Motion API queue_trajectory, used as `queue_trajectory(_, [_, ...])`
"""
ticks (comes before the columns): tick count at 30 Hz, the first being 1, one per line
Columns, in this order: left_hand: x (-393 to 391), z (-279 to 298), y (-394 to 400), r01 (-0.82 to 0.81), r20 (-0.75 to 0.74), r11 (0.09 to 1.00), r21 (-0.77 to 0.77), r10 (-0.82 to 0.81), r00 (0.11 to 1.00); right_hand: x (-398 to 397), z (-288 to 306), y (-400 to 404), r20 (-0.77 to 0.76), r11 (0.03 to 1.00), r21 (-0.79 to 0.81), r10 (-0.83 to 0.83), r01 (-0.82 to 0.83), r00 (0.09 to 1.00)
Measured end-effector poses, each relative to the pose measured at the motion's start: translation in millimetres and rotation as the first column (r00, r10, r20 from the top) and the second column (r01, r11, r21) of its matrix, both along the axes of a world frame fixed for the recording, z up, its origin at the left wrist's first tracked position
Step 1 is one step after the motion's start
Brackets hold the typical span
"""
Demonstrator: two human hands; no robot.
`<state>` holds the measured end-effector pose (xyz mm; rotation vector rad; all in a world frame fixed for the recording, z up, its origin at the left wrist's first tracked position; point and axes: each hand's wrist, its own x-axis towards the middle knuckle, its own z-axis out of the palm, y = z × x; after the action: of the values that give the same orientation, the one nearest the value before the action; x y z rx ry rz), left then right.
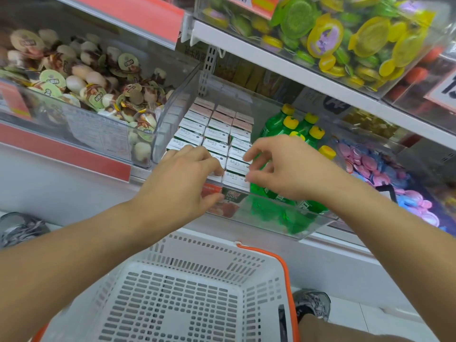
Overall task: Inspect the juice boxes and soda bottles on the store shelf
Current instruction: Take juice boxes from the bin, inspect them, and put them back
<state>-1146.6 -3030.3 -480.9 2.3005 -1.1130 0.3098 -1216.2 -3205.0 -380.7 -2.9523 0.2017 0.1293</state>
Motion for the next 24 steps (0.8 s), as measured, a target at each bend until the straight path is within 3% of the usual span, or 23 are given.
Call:
queue_trajectory(3, [1.8, 2.6, 1.8, 0.016, -0.016, 1.0, 0.011, -0.016, 1.0, 21.9, 3.2, -1.1, 0.078, 0.989, -0.09, 0.126, -0.119, 0.989])
queue_trajectory(8, [2.2, 2.1, 3.6, 0.02, -0.041, 1.0, -0.007, -0.02, 0.999, 57.1, -2.3, -9.8, -0.135, 0.962, -0.129, 0.224, -0.241, 0.965])
queue_trajectory(12, [3.8, 1.7, 5.7, 0.039, -0.056, 0.999, -0.007, -0.039, 0.998, 67.4, -0.4, -13.6, -0.218, 0.946, -0.152, 0.25, -0.286, 0.943])
queue_trajectory(24, [-0.1, 9.0, 10.3, 0.063, -0.076, 0.997, 0.036, -0.06, 0.995, 73.3, -2.8, -8.4, -0.194, 0.961, -0.159, 0.195, -0.227, 0.962])
